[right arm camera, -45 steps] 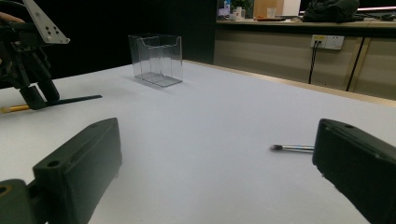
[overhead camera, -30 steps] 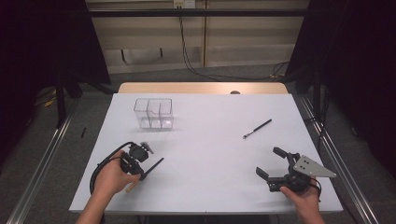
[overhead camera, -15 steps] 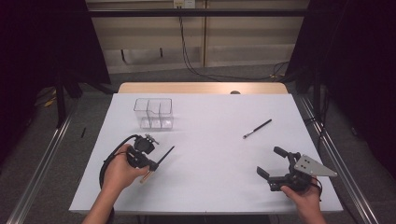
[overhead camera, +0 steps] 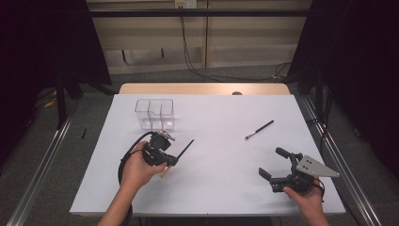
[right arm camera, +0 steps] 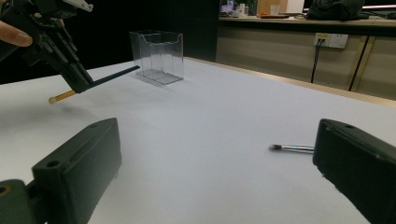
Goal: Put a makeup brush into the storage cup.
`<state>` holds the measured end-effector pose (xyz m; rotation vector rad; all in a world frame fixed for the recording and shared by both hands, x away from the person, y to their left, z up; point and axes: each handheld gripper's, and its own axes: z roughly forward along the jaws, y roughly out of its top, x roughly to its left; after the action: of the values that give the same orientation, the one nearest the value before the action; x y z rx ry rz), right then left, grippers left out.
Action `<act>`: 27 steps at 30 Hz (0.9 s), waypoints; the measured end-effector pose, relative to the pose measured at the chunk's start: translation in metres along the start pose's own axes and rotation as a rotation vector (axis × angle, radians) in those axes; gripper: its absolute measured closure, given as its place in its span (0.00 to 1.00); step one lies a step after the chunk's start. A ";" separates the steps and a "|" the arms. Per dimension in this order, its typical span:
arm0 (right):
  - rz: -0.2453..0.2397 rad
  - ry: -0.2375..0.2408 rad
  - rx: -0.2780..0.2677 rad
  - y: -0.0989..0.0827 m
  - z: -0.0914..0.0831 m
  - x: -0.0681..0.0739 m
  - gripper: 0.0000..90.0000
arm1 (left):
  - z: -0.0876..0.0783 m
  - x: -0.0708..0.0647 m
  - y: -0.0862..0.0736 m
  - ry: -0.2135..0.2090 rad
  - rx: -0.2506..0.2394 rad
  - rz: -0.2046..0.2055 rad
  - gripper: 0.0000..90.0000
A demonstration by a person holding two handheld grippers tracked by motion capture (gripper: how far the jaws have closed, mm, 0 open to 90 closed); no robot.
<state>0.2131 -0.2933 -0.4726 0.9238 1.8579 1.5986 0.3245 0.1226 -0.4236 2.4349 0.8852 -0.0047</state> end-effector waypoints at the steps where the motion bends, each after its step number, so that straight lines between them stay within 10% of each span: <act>1: 0.000 0.000 0.000 0.000 0.000 0.000 0.01 | 0.001 -0.001 0.001 -0.010 -0.006 0.001 0.93; 27: -0.039 0.027 0.054 0.007 0.010 -0.005 0.00 | 0.011 -0.029 0.035 -0.177 -0.042 0.136 0.93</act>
<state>0.2246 -0.2904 -0.4672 0.8871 1.9339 1.5520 0.3247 0.0775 -0.4101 2.4072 0.6342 -0.1482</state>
